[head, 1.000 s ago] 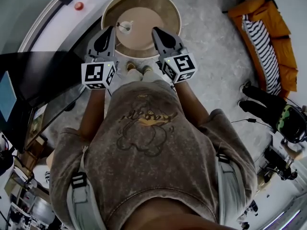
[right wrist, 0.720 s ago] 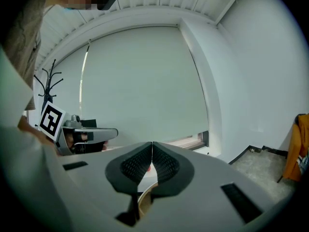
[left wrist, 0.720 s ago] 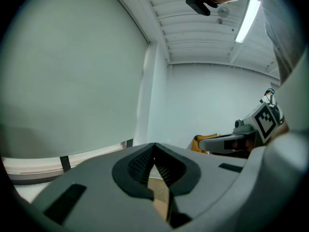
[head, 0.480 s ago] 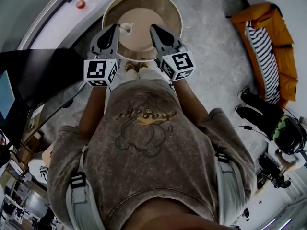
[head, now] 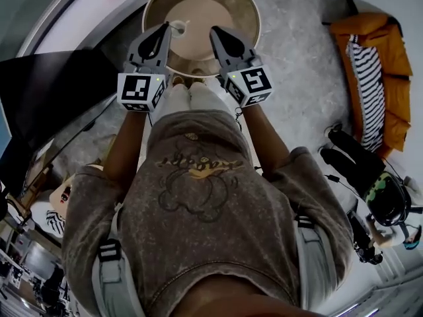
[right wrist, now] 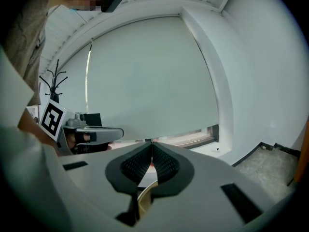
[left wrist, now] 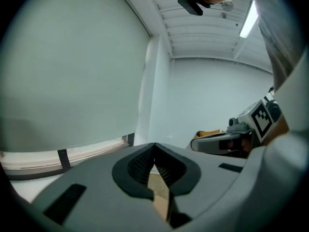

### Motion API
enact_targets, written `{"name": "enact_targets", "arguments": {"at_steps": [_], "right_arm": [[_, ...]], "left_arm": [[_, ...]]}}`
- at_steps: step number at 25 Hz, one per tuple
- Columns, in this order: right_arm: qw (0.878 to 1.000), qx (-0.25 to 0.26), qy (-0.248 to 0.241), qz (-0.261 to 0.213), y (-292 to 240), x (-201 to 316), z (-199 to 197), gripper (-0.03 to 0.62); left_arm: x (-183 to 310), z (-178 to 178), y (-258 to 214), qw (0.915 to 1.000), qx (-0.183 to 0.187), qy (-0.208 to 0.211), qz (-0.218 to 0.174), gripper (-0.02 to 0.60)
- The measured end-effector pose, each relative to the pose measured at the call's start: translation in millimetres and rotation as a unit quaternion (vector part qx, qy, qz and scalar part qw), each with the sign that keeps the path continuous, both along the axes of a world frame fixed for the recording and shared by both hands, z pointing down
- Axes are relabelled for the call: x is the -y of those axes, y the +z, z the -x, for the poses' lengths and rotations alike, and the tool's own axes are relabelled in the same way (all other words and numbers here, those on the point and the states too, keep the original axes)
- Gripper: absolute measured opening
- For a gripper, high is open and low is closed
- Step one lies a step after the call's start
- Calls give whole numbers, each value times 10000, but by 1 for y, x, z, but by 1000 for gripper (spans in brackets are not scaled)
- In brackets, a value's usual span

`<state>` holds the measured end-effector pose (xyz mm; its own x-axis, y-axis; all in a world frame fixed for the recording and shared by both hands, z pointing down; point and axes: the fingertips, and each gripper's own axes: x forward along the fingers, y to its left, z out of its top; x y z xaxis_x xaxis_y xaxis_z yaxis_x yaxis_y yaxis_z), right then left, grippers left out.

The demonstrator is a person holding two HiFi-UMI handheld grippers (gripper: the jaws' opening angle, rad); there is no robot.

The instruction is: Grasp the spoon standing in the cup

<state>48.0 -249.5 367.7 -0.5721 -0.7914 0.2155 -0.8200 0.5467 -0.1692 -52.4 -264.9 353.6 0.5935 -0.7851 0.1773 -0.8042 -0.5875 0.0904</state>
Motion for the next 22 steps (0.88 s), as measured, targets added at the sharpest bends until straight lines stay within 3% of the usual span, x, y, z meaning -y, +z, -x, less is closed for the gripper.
{"name": "enact_targets", "arguments": {"at_steps": [11,22], "right_arm": [[9998,-123,-120,43,49,40,8,18],[9998,-85,-121,168,99,64,12,18]], "left_arm": [[34,9,57,9997,-48,-164,147,17],[53,17,134,9986,320,-237,339,17]]}}
